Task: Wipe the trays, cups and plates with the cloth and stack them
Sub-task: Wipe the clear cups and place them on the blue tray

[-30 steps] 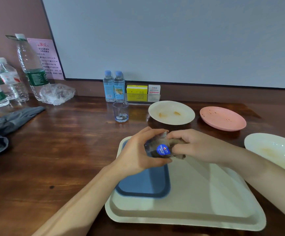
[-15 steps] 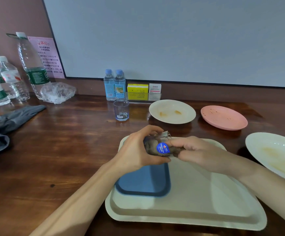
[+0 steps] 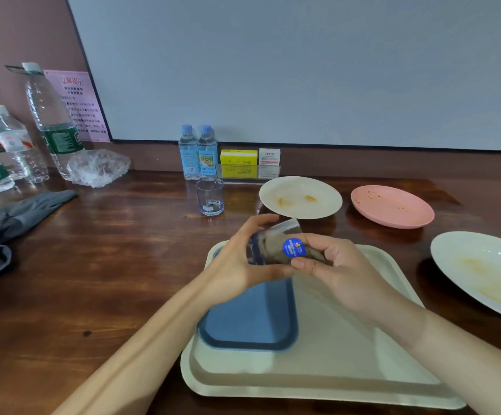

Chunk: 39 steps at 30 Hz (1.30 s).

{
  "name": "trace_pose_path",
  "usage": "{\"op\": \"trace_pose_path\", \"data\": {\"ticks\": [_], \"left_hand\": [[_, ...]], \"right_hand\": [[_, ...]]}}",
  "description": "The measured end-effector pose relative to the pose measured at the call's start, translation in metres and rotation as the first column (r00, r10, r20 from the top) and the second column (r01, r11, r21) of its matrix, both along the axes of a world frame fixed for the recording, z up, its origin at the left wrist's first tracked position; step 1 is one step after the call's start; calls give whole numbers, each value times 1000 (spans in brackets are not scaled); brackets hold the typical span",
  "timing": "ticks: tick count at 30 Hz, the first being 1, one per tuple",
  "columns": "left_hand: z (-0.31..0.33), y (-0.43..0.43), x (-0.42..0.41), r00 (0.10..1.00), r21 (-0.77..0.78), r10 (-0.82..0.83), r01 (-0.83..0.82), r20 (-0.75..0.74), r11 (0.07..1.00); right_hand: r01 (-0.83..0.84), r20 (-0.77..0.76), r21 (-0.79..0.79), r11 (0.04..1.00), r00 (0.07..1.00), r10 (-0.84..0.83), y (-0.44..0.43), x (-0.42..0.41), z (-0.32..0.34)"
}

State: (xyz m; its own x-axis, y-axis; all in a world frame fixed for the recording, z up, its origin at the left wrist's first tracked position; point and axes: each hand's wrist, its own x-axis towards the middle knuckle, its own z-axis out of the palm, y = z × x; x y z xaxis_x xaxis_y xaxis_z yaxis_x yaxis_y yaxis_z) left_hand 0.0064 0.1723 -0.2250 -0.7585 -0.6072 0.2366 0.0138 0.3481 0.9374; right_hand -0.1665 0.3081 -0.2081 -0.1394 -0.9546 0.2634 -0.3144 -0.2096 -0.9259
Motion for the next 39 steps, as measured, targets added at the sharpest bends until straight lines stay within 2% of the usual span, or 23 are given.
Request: {"op": "trace_pose_path", "data": {"ticks": [2, 6, 9, 11, 14, 16, 18, 20, 22, 24, 27, 29, 30, 32, 34, 36, 38, 39], "left_hand": [[3, 3, 2, 998, 158, -57, 62, -35, 985], [-3, 2, 0, 999, 19, 27, -26, -19, 999], [-5, -2, 1, 999, -56, 34, -34, -7, 998], [-6, -4, 3, 998, -131, 66, -64, 13, 989], [-10, -4, 3, 999, -171, 41, -36, 25, 985], [-13, -4, 0, 997, -219, 39, -24, 63, 975], [-12, -3, -1, 998, -183, 29, -17, 62, 983], [-9, -1, -2, 999, -61, -9, 12, 40, 998], [-5, 0, -4, 1000, 96, -16, 18, -14, 995], [-8, -2, -6, 997, 202, 5, 10, -72, 979], [-12, 0, -10, 997, 141, 42, -32, -70, 989], [-15, 0, -9, 997, 75, 33, -28, -67, 997], [-15, 0, -8, 998, 50, 19, -16, -67, 999], [-16, -1, -5, 998, -16, -6, 5, -59, 1000], [-13, 0, -5, 999, -78, -3, -1, -51, 997], [-13, 0, -5, 998, -89, -8, 2, -69, 996], [-9, 0, -8, 993, 22, -30, 33, -117, 999], [-6, 2, -10, 989, 147, -39, 60, -142, 987]], "right_hand": [[0, 29, 15, 1000, 1000, -1, -2, -3, 0], [-150, 11, 195, 969, 988, 151, -10, -11, 11], [-185, 29, 243, 952, 983, 183, -17, -15, 14], [-252, 160, 239, 938, 963, 218, -19, -16, 13], [-369, 443, 215, 904, 862, 247, -21, -18, 5], [-348, 485, 194, 917, 847, 219, -23, -18, -3], [-293, 445, 167, 941, 875, 193, -22, -17, -8], [-189, 318, 129, 973, 938, 140, -20, -17, -8], [-67, 128, 66, 996, 990, 58, -18, -16, -7], [-3, 58, 34, 999, 998, 1, -15, -15, -8], [-16, 118, 92, 996, 993, 5, -12, -14, -11], [-87, 224, 150, 985, 973, 52, -14, -16, -10], [-141, 322, 171, 975, 943, 80, -14, -18, -10], [-256, 555, 182, 949, 823, 116, -14, -21, -9], [-298, 645, 161, 941, 753, 128, -14, -22, -11], [-278, 654, 115, 954, 743, 138, -15, -21, -15], [-163, 543, 68, 984, 834, 100, -17, -17, -17], [-83, 436, 49, 995, 898, 54, -17, -14, -17]]}}
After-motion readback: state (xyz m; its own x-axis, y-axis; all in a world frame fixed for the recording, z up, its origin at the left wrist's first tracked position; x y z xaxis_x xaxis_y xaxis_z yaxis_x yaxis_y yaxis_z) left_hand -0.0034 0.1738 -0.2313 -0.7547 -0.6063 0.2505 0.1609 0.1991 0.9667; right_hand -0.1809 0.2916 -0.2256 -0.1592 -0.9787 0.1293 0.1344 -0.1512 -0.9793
